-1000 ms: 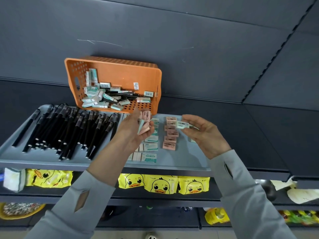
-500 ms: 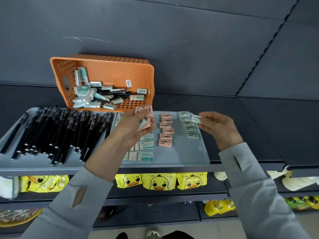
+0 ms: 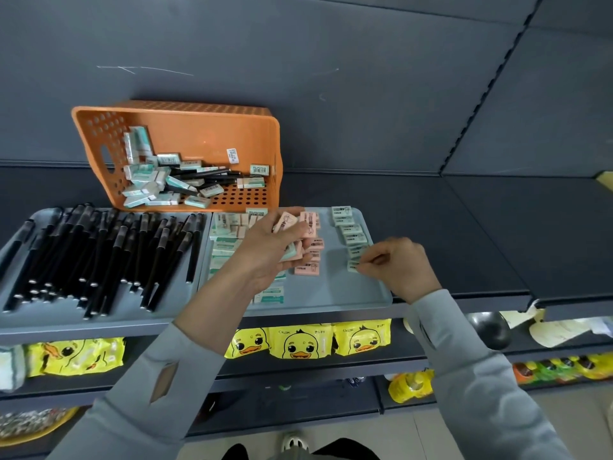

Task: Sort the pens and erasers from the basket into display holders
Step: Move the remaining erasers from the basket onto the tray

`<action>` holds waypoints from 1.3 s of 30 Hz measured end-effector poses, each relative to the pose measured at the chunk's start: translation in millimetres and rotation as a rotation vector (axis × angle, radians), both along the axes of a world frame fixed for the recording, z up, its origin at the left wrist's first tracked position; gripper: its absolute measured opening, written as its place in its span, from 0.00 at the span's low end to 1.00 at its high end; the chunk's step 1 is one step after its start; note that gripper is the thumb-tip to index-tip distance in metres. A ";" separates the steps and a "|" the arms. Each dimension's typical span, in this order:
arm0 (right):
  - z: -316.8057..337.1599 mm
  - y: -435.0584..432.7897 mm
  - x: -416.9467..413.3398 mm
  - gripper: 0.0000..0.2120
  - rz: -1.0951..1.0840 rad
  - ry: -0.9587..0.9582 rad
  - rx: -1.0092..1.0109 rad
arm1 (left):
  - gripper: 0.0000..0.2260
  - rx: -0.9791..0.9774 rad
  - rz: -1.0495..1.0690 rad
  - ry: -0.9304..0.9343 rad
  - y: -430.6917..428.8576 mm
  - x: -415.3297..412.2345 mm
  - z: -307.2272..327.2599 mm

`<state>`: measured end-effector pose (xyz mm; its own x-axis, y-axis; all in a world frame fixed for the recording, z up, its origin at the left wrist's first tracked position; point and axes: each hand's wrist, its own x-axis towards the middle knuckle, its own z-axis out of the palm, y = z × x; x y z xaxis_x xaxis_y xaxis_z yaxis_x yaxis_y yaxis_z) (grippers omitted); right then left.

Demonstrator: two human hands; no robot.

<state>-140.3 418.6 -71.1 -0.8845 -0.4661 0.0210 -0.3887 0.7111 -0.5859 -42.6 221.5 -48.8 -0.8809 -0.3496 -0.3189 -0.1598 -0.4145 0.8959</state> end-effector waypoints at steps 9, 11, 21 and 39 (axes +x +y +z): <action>25.5 -39.0 7.9 0.04 0.085 -0.320 -0.638 | 0.08 -0.170 -0.125 -0.009 19.1 -7.6 2.8; 27.2 -39.5 3.8 0.06 0.107 -0.345 -0.680 | 0.05 -0.185 -0.138 -0.009 21.9 -10.1 5.4; 12.6 12.7 -0.3 0.06 -0.078 -0.548 -0.728 | 0.11 0.168 0.112 -0.170 9.8 -3.2 12.7; 12.9 14.3 4.0 0.05 0.041 -0.020 -0.130 | 0.11 0.127 0.079 -0.048 3.4 11.7 12.8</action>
<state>-136.3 432.9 -58.2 -0.8654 -0.4966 0.0661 -0.4034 0.6125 -0.6798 -30.9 224.9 -36.0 -0.8353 -0.3712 -0.4056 -0.1635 -0.5367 0.8278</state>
